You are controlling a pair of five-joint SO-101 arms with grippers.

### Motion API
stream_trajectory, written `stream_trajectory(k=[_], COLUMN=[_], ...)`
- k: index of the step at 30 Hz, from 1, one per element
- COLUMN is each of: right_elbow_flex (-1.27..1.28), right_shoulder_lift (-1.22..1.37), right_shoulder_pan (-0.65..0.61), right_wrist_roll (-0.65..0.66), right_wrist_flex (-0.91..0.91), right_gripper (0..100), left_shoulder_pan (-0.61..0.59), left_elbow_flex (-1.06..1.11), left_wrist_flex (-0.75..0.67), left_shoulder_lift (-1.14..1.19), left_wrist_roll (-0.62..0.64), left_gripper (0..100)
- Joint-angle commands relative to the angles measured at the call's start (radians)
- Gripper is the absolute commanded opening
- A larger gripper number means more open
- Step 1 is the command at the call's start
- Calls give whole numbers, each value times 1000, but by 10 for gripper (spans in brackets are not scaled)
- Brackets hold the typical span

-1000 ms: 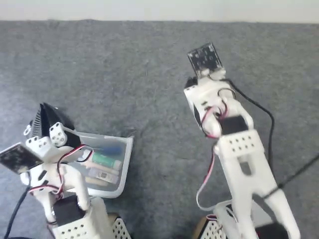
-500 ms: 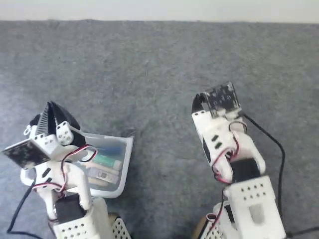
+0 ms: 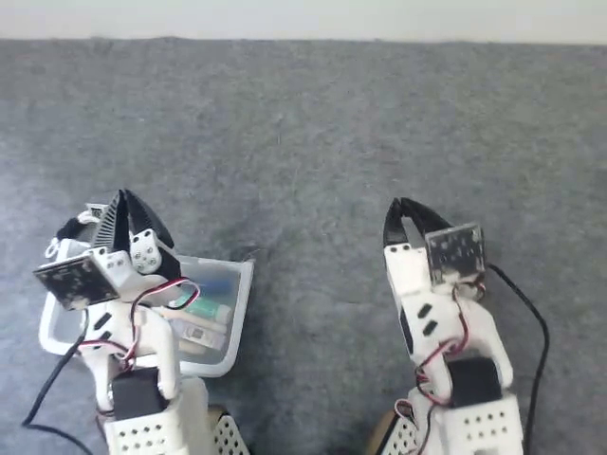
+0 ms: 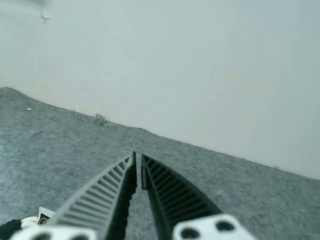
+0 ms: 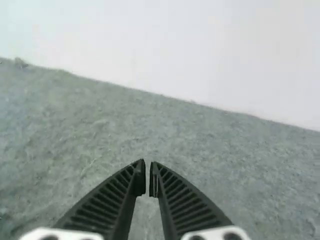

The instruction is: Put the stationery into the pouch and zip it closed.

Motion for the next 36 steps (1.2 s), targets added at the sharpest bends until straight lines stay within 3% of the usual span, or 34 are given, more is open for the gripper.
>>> stream_trajectory(k=[1,13,22,31,36], right_elbow_flex=[9,41,144,239,272], right_shoulder_lift=[-183,-185,-185,-185,-185], right_shoulder_pan=[8,94,96,96,96], right_wrist_roll=[-9,-9,-9,-9,-9], right_wrist_flex=[99,139,139,139,150], right_gripper=[9,9,10,10,9], left_shoulder_pan=[5,106,273,348,379], left_elbow_flex=[-5,21,76,125,156], left_wrist_flex=[-34,-34,-34,-34,-5], left_shoulder_lift=[-15,-15,-15,-15,-14], left_wrist_roll=[-11,-98,-236,-330,-348], left_gripper=[9,10,12,13,105])
